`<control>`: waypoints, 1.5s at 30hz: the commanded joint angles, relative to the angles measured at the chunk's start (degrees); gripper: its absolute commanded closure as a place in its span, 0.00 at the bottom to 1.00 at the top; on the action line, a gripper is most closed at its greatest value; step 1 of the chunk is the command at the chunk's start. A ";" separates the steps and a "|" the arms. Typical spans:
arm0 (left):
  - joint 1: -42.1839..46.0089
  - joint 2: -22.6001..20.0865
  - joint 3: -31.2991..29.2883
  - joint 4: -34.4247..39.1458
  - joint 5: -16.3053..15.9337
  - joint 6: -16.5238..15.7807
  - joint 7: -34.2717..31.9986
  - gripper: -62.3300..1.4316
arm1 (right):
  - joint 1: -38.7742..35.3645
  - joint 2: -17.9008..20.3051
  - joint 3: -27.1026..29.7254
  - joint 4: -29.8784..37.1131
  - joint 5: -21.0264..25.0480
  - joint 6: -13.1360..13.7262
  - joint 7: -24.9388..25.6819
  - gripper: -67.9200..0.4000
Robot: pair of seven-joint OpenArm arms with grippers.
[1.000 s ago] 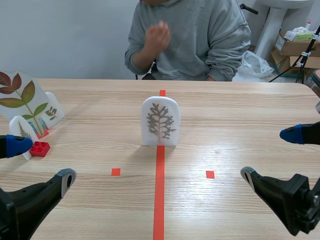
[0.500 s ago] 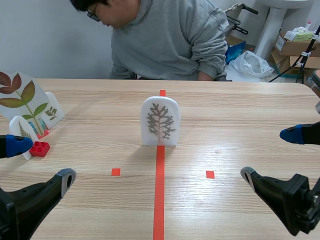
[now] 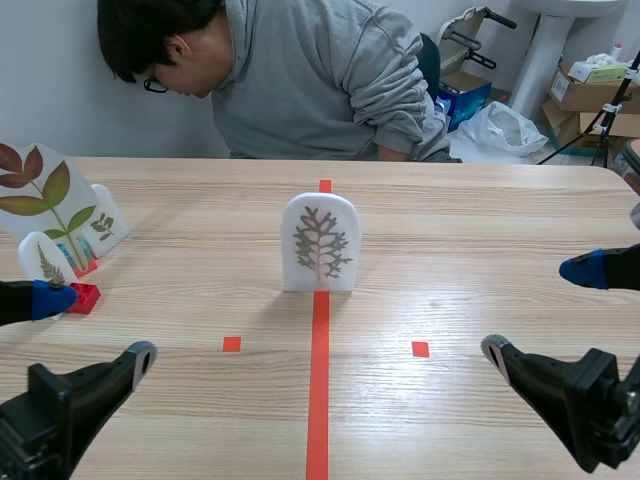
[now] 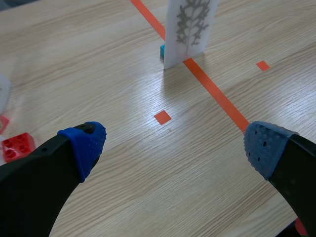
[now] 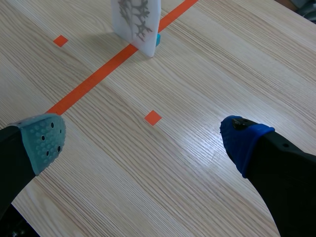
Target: Do the leaf sorting experiment
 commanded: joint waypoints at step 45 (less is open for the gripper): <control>-60.61 13.99 33.88 -62.14 21.64 6.51 -14.47 0.11 | 0.66 0.59 0.17 0.79 0.46 -0.11 0.28 0.03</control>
